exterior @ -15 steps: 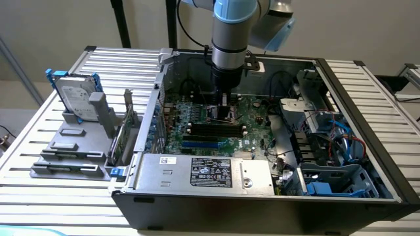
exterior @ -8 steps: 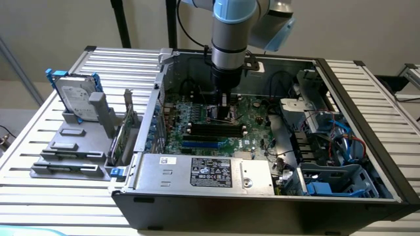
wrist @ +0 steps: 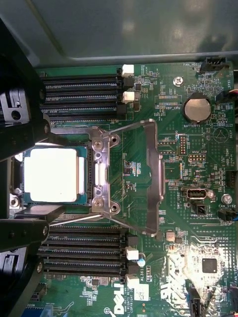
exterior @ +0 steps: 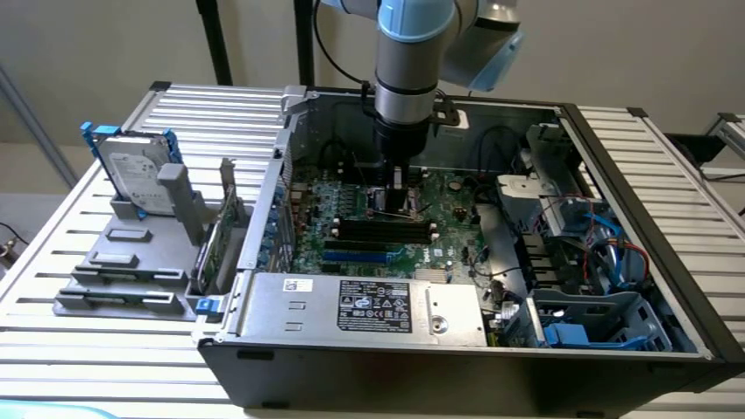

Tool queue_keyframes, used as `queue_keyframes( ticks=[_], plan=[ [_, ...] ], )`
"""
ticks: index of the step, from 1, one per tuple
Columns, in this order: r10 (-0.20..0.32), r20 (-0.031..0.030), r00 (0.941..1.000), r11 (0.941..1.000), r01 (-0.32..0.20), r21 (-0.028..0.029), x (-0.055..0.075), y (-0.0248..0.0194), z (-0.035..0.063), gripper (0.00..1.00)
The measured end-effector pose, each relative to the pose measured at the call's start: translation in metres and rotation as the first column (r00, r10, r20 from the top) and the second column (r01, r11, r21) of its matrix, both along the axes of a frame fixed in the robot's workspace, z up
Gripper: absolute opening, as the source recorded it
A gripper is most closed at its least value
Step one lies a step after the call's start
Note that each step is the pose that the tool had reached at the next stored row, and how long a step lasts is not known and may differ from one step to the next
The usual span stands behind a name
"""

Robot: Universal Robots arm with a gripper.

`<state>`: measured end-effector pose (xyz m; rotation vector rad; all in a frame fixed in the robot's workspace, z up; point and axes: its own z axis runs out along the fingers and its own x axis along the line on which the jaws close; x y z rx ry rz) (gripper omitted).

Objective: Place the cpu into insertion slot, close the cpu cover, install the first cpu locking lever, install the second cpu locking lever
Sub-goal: 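Place the cpu into insertion slot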

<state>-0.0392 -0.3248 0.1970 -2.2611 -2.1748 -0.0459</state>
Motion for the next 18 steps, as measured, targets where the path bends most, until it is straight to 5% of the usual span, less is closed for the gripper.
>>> queue_keyframes(
  ticks=[18],
  plan=[
    [0.000, 0.0001, 1.0000, 1.0000, 0.000, -0.0001, 0.0000, 0.0000, -0.0009, 0.62]
  ],
)
